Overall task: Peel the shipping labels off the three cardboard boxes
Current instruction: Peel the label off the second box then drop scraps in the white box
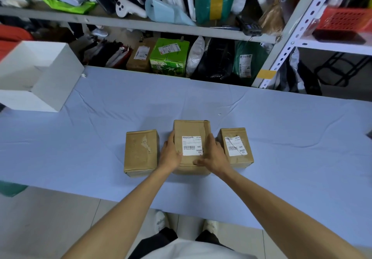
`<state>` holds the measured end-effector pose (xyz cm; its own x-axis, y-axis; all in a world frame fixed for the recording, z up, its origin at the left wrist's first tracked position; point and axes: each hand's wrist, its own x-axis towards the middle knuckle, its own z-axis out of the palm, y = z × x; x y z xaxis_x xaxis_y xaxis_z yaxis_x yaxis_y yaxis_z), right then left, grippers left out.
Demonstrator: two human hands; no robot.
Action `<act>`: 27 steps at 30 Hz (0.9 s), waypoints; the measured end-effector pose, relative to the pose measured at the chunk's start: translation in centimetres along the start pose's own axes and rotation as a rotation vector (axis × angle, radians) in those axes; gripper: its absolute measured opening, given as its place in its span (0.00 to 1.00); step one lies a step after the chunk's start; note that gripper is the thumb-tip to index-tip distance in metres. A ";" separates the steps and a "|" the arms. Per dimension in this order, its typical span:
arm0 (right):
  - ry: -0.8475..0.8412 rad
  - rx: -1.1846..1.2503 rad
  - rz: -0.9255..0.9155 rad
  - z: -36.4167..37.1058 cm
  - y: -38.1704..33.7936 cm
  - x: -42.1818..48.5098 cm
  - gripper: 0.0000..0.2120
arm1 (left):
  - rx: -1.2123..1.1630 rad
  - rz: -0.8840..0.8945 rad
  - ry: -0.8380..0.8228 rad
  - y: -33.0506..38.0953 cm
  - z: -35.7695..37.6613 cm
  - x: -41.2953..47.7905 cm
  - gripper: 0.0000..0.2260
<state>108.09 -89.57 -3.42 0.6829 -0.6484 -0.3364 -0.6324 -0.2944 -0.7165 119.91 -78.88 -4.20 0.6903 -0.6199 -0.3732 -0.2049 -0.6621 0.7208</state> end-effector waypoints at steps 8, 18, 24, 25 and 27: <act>0.011 0.068 -0.042 0.0 0.3 -0.2 0.46 | -0.131 0.025 -0.017 -0.1 -0.6 -0.3 0.35; -0.009 0.075 -0.107 -0.7 0.1 0.0 0.57 | -0.201 0.018 0.026 -0.5 -1.1 0.1 0.32; -0.018 0.110 -0.050 -0.3 0.9 0.1 0.59 | -0.132 0.045 0.013 -0.7 -0.8 0.2 0.29; -0.024 0.107 -0.039 -0.3 0.8 0.2 0.59 | -0.126 0.045 0.011 -0.7 -0.7 0.2 0.29; -0.034 0.105 -0.026 -0.4 0.7 0.3 0.59 | -0.113 0.041 0.012 -0.7 -0.7 0.3 0.29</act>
<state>107.70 -90.24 -3.78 0.7118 -0.6168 -0.3359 -0.5735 -0.2344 -0.7849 120.73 -78.35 -4.41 0.6911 -0.6401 -0.3358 -0.1541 -0.5843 0.7967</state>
